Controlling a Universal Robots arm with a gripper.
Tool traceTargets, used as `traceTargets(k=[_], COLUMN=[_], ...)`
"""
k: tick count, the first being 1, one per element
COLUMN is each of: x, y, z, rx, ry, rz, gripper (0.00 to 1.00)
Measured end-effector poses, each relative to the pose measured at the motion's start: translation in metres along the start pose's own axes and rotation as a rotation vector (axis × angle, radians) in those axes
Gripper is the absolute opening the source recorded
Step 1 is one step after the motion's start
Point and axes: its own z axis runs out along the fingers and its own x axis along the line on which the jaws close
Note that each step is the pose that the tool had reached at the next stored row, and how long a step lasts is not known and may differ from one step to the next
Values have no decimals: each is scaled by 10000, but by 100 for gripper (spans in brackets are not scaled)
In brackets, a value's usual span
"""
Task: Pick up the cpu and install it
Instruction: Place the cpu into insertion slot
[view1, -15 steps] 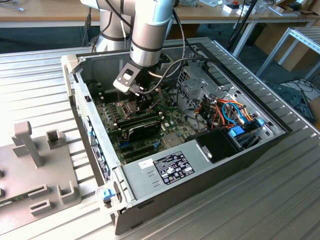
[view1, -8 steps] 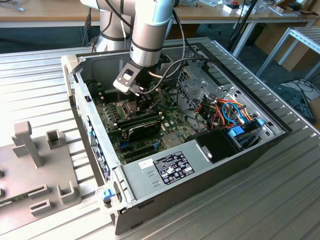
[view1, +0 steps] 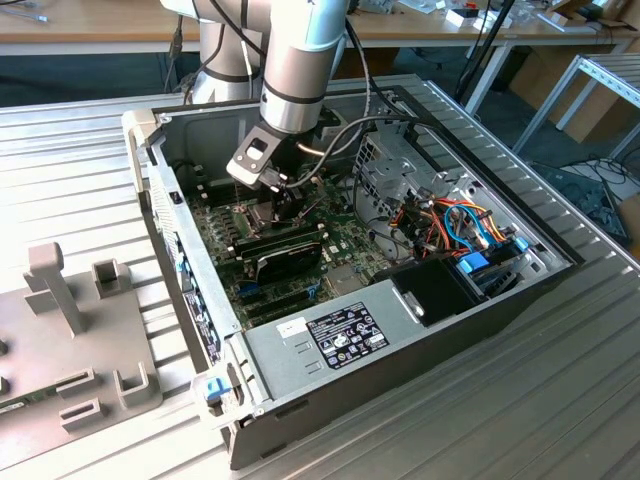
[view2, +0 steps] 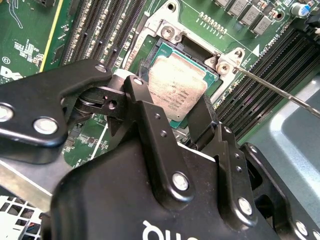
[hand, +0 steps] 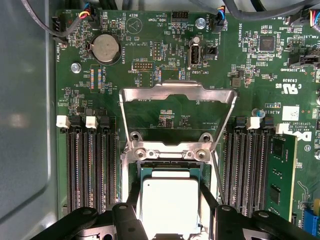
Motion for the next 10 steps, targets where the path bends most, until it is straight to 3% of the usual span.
traceTargets(k=[10], x=[0], y=[9], z=[0], rx=[7], ry=[2], rz=[0], gripper=[55])
